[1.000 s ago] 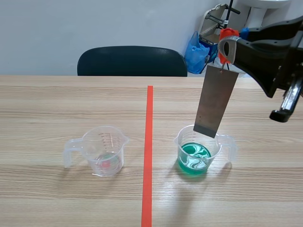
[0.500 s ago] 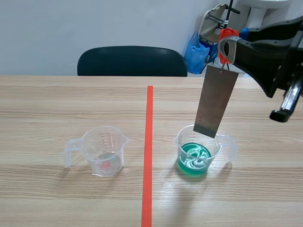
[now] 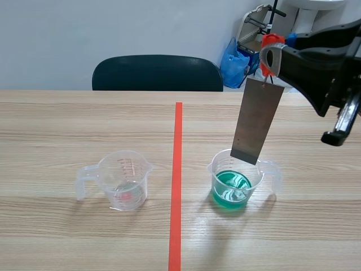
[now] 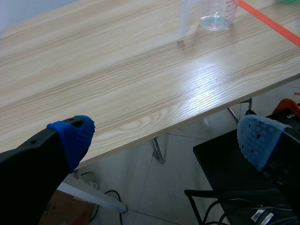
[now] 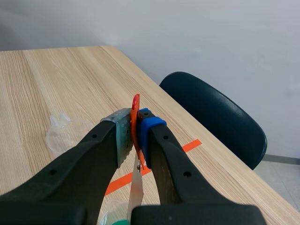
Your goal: Do the redox reaction experiment
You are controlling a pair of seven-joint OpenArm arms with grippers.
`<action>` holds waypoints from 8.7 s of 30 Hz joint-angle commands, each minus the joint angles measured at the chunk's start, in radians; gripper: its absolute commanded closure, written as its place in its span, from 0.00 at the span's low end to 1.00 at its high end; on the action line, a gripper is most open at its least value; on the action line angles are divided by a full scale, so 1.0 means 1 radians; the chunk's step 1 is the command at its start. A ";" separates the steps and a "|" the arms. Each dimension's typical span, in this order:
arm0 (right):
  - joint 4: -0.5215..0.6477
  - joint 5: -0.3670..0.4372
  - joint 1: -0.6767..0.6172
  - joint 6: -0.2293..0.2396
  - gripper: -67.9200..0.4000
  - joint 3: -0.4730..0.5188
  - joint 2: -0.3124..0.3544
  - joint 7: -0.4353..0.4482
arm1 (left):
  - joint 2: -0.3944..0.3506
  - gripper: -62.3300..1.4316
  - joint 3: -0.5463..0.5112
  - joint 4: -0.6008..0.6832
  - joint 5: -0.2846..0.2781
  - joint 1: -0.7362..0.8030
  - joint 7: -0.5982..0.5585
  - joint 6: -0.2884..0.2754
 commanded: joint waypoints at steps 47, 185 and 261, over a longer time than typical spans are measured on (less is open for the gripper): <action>0.016 0.014 0.011 0.000 0.98 0.014 0.014 0.015 | 0.000 0.00 -0.003 0.010 -0.006 0.001 -0.017 -0.006; -0.523 -0.362 0.206 0.027 0.98 -0.230 -0.286 0.298 | 0.000 0.00 -0.003 0.010 0.010 0.001 -0.013 -0.006; -0.523 -0.362 0.205 0.027 0.98 -0.230 -0.286 0.297 | -0.001 0.00 -0.003 0.010 0.010 0.001 -0.013 -0.006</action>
